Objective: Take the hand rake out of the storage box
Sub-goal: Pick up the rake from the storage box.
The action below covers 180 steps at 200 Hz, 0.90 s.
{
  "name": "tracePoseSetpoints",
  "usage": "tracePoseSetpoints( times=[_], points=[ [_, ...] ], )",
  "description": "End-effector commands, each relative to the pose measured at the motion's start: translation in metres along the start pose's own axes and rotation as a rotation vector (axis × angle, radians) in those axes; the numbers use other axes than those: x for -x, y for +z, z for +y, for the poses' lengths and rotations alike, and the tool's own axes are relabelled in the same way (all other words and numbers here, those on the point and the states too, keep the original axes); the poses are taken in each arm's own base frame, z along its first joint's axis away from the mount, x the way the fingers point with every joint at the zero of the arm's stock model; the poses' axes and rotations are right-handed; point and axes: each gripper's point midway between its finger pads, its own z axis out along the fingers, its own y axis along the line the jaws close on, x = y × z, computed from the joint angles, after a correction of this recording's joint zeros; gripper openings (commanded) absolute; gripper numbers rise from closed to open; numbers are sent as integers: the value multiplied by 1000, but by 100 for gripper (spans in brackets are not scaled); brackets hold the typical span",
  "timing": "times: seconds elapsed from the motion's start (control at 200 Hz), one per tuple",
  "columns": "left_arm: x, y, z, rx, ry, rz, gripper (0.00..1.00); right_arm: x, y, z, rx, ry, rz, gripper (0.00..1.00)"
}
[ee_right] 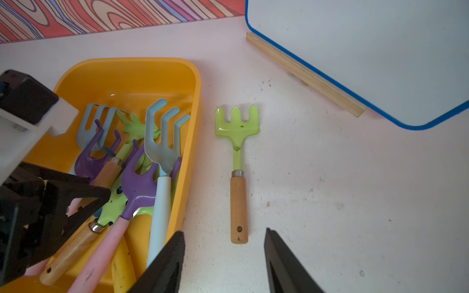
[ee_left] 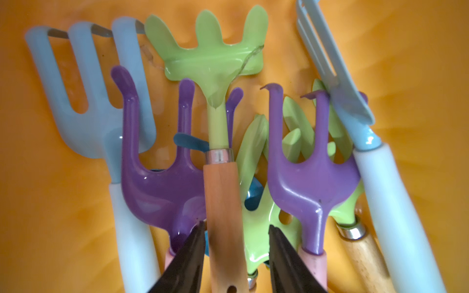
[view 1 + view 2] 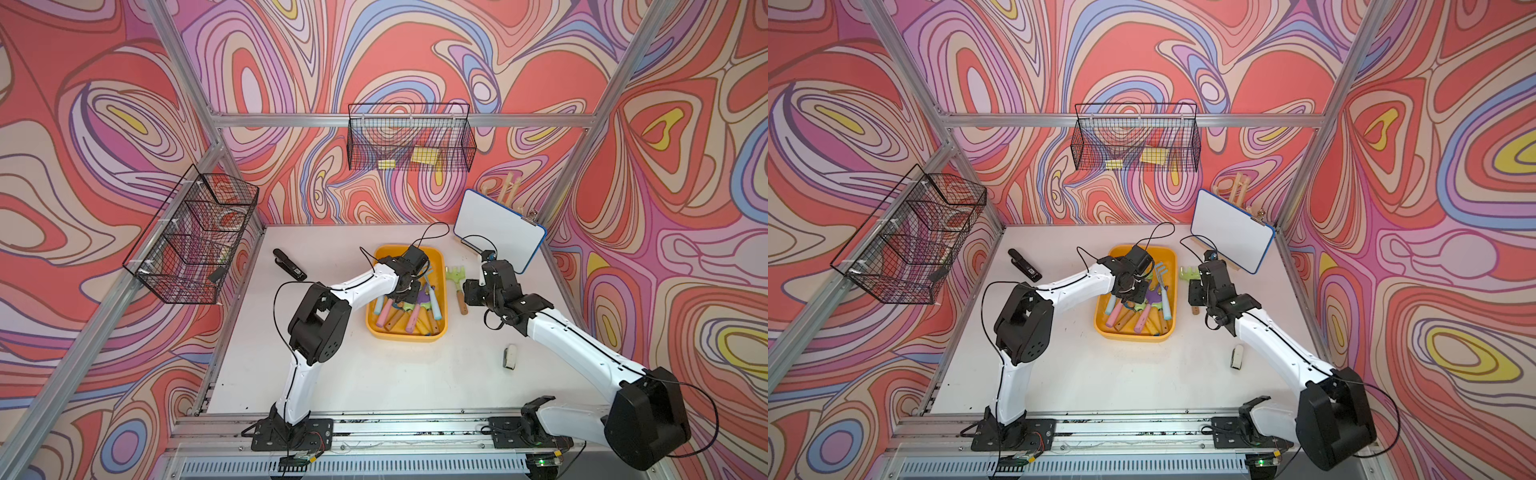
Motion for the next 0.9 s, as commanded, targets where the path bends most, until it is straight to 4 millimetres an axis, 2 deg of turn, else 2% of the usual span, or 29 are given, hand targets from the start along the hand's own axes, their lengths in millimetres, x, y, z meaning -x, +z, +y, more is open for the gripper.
tracePoseSetpoints(
  times=[0.0, 0.145, 0.376, 0.511, 0.616, 0.746, 0.896],
  points=[
    [-9, 12, 4, 43, 4, 47, 46, 1, -4, -2, 2, 14, -14, 55],
    [-7, 15, 7, 68, 11, 51, 46, 2, -5, -2, 2, 15, -15, 55],
    [-7, 19, 10, 89, 21, 61, 40, 1, -4, -2, 0, 13, -12, 55],
    [-9, 21, 13, 103, 23, 59, 27, 1, -4, -3, -3, 12, -15, 55],
    [-10, 20, 13, 104, 24, 56, 23, 1, -4, -3, -4, 11, -14, 55],
    [-8, 12, 14, 102, 27, 44, 19, 1, -5, -3, -4, 11, -14, 55],
    [-4, -9, 19, 115, 41, 24, 17, 1, -4, -2, 0, 11, -13, 55]
  ],
)
